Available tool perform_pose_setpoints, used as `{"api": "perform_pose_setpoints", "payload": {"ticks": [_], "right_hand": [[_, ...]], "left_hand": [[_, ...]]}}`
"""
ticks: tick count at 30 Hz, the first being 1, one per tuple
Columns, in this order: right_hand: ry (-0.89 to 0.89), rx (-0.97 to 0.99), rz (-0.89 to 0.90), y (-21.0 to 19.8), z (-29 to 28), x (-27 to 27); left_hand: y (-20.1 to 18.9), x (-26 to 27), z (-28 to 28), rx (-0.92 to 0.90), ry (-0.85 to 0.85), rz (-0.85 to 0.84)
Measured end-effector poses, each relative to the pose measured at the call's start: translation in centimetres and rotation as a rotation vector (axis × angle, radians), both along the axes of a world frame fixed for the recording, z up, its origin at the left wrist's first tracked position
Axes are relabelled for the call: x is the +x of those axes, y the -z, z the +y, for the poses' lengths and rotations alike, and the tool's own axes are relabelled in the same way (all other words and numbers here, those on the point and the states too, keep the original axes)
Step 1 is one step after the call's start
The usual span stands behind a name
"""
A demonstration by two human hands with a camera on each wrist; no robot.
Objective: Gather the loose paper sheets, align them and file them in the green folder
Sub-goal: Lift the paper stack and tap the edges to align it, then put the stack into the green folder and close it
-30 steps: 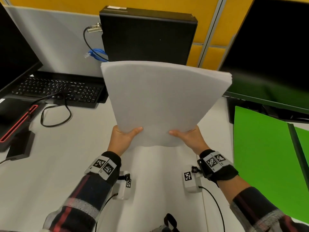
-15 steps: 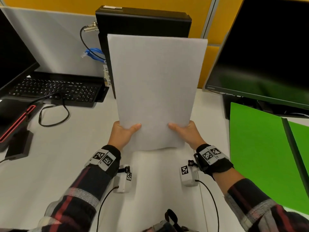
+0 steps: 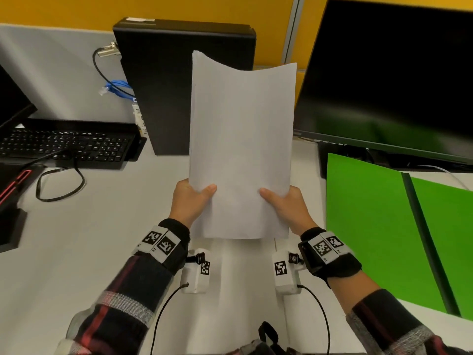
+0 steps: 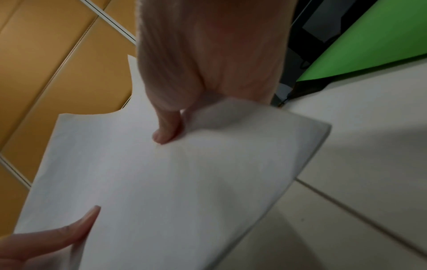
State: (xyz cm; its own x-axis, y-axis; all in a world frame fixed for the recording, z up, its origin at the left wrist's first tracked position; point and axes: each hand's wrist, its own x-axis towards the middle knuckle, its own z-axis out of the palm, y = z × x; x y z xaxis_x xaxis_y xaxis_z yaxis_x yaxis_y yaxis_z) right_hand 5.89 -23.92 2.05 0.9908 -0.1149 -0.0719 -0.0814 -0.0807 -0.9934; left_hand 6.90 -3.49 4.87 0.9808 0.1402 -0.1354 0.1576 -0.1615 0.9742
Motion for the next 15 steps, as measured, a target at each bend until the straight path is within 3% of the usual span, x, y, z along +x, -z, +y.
{"api": "perform_pose_setpoints", "payload": {"ticks": [7,15], "right_hand": [[0.162,-0.132,-0.052,-0.8,-6.7,-1.4],[0.288,-0.141,-0.067,-1.5,-15.4,-3.0]], "left_hand": [[-0.7,-1.3,-6.3,-0.035,0.117,0.053],[-1.7,-2.3,-13.7,-0.151,0.143,0.042]]}}
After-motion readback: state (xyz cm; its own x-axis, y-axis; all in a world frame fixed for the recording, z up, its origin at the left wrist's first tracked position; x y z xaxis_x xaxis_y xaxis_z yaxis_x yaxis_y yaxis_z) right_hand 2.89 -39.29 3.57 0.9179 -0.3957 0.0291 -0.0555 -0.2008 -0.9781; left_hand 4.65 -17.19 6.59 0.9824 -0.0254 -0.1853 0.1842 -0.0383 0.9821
